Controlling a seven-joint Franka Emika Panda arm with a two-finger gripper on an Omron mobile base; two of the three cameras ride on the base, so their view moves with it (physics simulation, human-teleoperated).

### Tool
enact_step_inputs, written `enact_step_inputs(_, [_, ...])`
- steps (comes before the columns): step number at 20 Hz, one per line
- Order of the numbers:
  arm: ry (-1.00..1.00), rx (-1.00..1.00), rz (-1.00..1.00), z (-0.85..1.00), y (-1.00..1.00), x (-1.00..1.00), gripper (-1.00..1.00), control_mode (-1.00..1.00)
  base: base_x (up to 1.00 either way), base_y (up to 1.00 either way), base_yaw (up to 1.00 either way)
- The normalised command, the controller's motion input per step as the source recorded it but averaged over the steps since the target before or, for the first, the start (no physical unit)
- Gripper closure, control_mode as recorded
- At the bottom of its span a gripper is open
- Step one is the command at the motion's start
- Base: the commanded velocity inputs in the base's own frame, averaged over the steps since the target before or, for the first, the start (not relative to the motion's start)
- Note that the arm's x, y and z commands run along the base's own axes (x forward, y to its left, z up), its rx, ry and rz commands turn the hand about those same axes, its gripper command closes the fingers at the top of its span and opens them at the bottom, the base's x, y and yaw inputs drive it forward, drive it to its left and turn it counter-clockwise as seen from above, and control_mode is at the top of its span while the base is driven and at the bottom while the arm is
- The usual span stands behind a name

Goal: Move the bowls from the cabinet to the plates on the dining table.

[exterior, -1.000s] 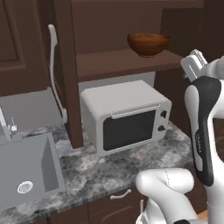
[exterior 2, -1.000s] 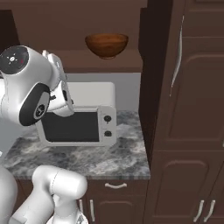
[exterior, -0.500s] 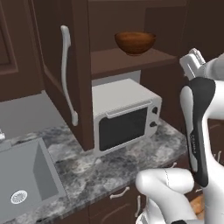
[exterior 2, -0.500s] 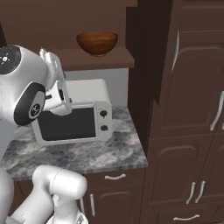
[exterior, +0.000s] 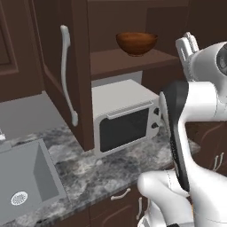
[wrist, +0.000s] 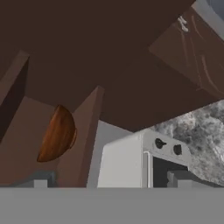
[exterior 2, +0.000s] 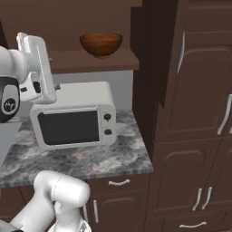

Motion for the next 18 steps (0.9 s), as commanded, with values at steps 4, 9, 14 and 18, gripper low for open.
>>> enact_step_inputs(4, [-0.14, 0.03, -0.15, 0.33, 0.24, 0.25, -1.00, -1.00, 0.00, 0.00, 0.00])
enact_step_inputs(9, [-0.10, 0.07, -0.11, 0.21, 0.18, 0.25, -1.00, -1.00, 0.00, 0.00, 0.00])
enact_step_inputs(14, [0.00, 0.17, -0.05, 0.08, 0.00, 0.34, -1.00, -1.00, 0.00, 0.00, 0.00])
enact_step_inputs(18, [0.01, 0.20, 0.00, 0.07, 0.00, 0.41, -1.00, -1.00, 0.00, 0.00, 0.00])
